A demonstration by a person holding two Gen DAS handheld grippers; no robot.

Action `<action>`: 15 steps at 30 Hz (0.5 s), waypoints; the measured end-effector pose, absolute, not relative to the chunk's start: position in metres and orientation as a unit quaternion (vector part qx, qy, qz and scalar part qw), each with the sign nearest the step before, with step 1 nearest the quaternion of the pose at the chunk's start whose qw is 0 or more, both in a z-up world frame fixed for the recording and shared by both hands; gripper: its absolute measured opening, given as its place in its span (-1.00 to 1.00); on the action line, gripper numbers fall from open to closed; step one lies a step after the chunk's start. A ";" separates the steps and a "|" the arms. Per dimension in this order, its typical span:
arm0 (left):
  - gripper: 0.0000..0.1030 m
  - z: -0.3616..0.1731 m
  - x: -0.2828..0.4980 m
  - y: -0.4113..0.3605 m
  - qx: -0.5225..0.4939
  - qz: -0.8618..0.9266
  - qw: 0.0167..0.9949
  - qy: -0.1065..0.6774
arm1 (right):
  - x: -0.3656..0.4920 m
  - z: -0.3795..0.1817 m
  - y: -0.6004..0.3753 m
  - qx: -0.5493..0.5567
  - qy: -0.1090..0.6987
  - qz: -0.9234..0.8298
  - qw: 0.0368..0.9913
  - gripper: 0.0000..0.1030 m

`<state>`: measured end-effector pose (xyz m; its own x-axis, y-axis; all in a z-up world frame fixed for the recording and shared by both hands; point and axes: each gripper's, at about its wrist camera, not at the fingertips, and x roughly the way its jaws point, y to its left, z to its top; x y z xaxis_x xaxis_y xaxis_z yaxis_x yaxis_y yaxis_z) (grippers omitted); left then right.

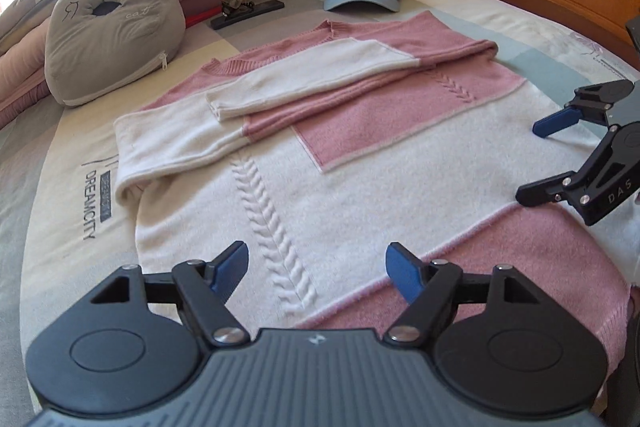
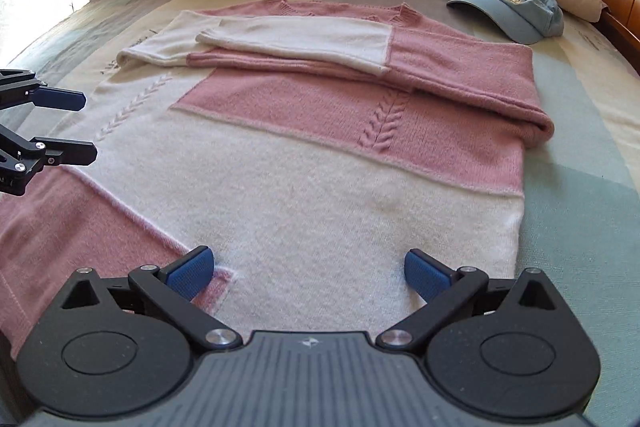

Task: Fold clothes
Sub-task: 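Move both open tools to the pink ribbed hem of the sweater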

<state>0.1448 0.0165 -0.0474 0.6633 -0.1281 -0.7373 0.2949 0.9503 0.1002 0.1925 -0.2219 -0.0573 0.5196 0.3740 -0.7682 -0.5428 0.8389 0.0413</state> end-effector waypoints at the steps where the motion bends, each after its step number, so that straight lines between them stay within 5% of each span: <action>1: 0.49 -0.054 0.140 0.017 0.097 -0.112 0.909 0.390 | 0.187 -0.060 -0.223 -0.096 0.396 0.260 0.875 1.00; 4: 0.67 -0.063 0.133 0.029 0.045 -0.091 0.915 0.390 | 0.180 -0.065 -0.227 -0.078 0.372 0.254 0.890 1.00; 15: 0.68 -0.060 0.065 0.033 0.026 -0.070 0.919 0.388 | 0.117 -0.062 -0.267 -0.091 0.356 0.250 0.896 1.00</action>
